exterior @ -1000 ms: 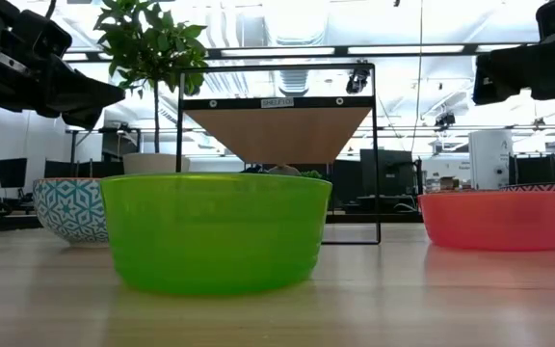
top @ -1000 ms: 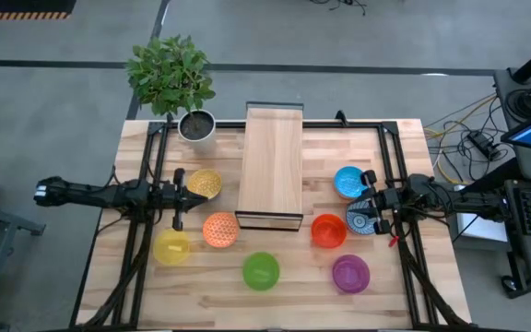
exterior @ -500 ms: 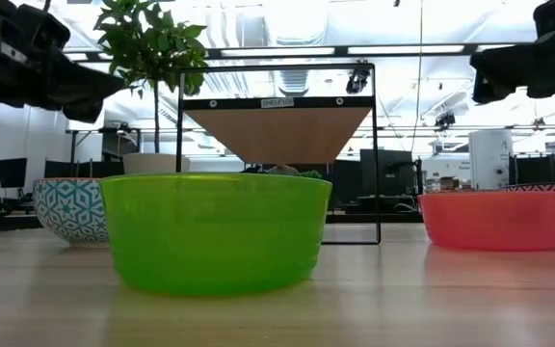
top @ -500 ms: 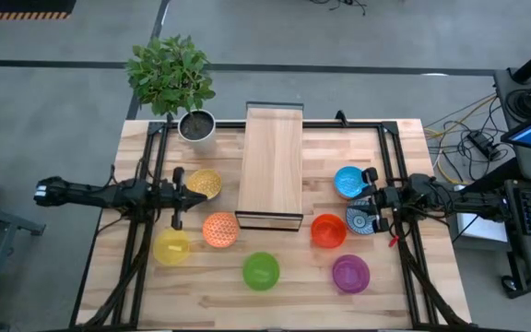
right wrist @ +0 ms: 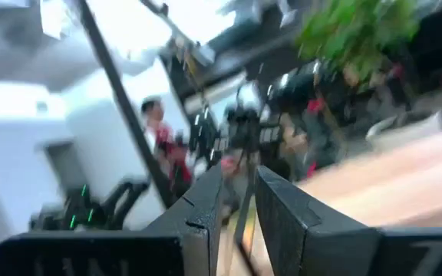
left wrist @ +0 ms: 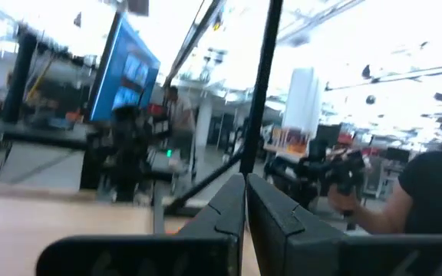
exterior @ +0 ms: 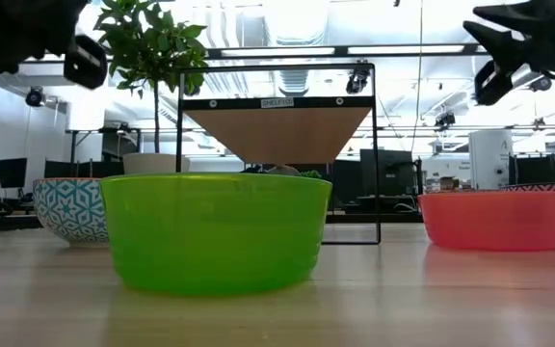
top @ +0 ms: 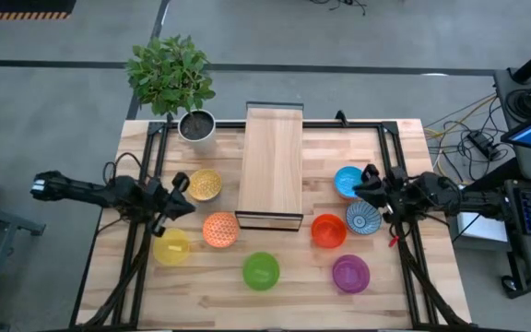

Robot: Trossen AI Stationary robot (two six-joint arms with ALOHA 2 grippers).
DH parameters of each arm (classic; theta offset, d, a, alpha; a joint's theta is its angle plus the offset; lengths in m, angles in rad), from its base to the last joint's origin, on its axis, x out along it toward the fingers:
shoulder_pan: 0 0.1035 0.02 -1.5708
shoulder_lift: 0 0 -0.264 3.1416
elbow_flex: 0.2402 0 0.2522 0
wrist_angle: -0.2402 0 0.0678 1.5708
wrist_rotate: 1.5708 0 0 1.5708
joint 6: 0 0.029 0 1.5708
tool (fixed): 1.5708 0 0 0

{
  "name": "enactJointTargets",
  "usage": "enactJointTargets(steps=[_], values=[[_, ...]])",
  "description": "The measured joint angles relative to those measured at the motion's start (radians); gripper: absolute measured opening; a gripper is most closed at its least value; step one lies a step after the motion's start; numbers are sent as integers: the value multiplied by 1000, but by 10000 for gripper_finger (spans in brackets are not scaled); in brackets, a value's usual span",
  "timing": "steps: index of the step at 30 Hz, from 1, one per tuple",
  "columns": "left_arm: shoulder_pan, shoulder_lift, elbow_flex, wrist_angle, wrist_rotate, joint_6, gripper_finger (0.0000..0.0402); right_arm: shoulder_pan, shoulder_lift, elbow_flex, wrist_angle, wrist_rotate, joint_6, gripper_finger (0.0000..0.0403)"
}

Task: Place and stack bowls onto a shelf
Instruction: Put the light blue patterned bowl on the shelf

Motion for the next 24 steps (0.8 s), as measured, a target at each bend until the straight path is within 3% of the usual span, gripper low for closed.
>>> enactJointTargets(steps=[6,11,16,21,24], values=[[-11,124,0,193,0,40,0,2,139,106,8,7,6,68],[-11,221,0,337,0,13,0,2,298,249,-39,83,-4,68],[-11,284,0,425,0,-70,0,2,430,459,-361,161,-2,68],[-11,292,0,456,0,-235,0,2,529,689,-757,309,25,68],[-11,290,1,470,-1,-238,0,2,584,812,-972,373,42,68]])
